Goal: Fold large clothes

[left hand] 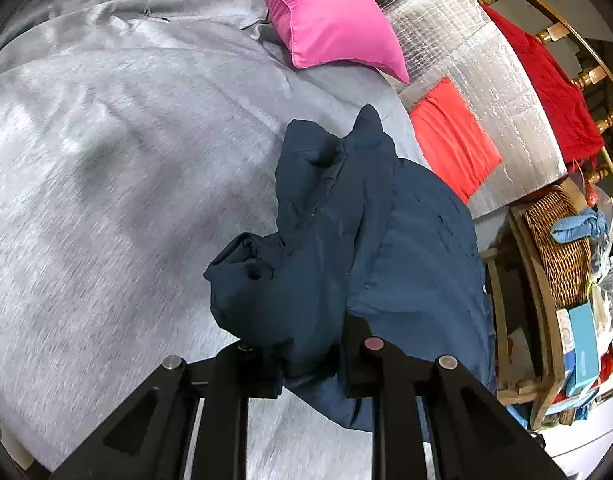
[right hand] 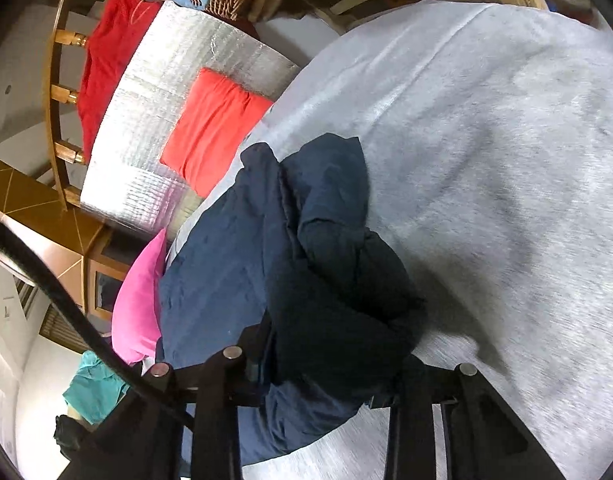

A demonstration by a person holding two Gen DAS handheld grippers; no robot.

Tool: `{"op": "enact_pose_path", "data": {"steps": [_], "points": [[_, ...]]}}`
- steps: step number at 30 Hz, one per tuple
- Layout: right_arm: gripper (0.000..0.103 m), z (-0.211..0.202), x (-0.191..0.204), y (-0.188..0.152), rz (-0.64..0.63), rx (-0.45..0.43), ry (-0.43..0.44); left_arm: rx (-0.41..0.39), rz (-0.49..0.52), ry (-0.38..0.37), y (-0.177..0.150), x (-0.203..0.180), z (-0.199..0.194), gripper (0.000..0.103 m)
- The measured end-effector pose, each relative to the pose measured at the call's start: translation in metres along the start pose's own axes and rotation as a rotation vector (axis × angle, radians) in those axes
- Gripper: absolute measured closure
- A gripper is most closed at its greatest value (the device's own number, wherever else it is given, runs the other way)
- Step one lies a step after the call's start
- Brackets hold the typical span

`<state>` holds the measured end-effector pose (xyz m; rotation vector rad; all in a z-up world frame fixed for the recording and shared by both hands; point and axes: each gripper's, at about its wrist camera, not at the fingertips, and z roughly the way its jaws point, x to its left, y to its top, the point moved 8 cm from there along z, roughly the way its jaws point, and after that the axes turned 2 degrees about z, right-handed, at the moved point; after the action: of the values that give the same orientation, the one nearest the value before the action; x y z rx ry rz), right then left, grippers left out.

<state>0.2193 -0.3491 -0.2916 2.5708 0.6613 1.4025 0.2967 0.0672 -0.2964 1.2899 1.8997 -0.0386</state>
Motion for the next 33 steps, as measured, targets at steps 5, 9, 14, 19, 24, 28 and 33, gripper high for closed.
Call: {"op": "enact_pose_path", "data": {"steps": [5,9,14,19,24,28,33], "points": [[0.069,-0.014,-0.012,-0.006,0.018,0.017,0.011,0.007,0.001,-0.011,-0.007,0.003,-0.007,0.083],[0.069,-0.022,-0.013,-0.012,-0.006,0.014,0.002,0.006,-0.01,-0.019,-0.013,0.009,-0.011,0.083],[0.069,-0.029,-0.016,-0.014,-0.025,0.01,-0.004,-0.001,0.003,-0.016,-0.02,0.011,-0.017,0.083],[0.069,-0.032,-0.018,-0.012,-0.027,0.01,-0.002,-0.001,0.009,-0.019,-0.024,0.012,-0.02,0.083],[0.069,-0.029,-0.016,-0.011,-0.038,0.013,-0.007,0.001,0.011,-0.009,-0.018,0.011,-0.012,0.082],[0.069,-0.027,-0.016,-0.01,-0.044,0.019,-0.012,0.006,0.02,0.017,-0.018,0.014,-0.008,0.074],[0.054,-0.034,-0.02,-0.011,-0.044,0.016,-0.059,-0.008,0.126,0.128,-0.017,0.011,-0.01,0.056]]}}
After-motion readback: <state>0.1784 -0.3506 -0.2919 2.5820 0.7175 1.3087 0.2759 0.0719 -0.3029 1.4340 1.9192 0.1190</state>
